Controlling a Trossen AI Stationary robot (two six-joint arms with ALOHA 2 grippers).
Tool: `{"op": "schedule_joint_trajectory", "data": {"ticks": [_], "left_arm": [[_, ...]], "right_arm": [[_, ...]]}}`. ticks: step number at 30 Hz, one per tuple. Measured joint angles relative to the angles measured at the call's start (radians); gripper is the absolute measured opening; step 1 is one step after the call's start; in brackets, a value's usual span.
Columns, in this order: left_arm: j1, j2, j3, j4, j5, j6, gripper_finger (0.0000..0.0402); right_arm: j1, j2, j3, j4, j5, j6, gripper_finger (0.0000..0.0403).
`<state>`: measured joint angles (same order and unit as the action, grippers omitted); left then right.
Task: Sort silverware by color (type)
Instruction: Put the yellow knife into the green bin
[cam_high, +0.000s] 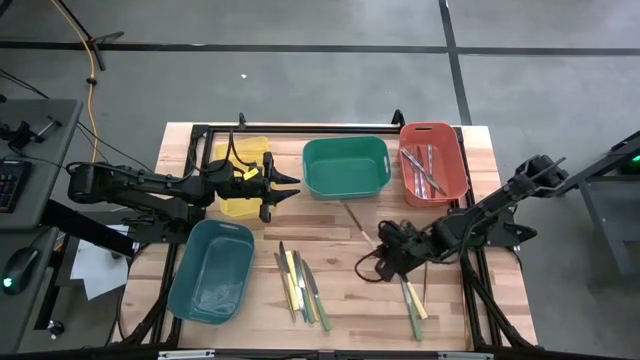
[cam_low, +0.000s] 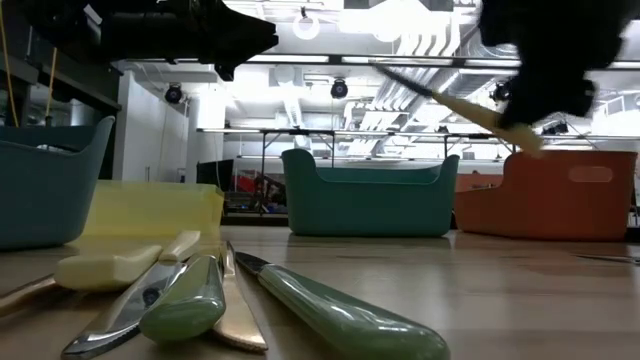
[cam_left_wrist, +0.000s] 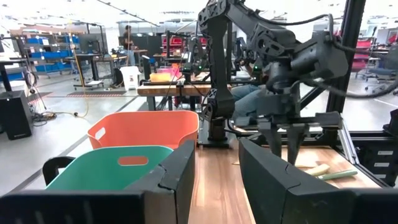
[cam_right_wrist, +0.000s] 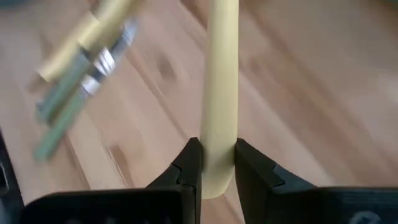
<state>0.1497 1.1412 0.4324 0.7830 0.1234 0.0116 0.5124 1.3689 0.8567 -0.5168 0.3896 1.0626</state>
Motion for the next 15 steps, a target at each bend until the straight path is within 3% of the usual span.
{"op": "schedule_joint_trajectory", "data": {"ticks": [7, 15], "left_arm": [[0.000, 0.000, 0.000, 0.000, 0.000, 0.000, 0.0115], [0.000, 0.000, 0.000, 0.000, 0.000, 0.000, 0.0115]], "right_arm": [[-0.039, -0.002, -0.006, 0.099, 0.179, -0.214, 0.0051], [-0.145, -0.046, -0.009, 0.100, 0.205, -0.398, 0.0051]]}}
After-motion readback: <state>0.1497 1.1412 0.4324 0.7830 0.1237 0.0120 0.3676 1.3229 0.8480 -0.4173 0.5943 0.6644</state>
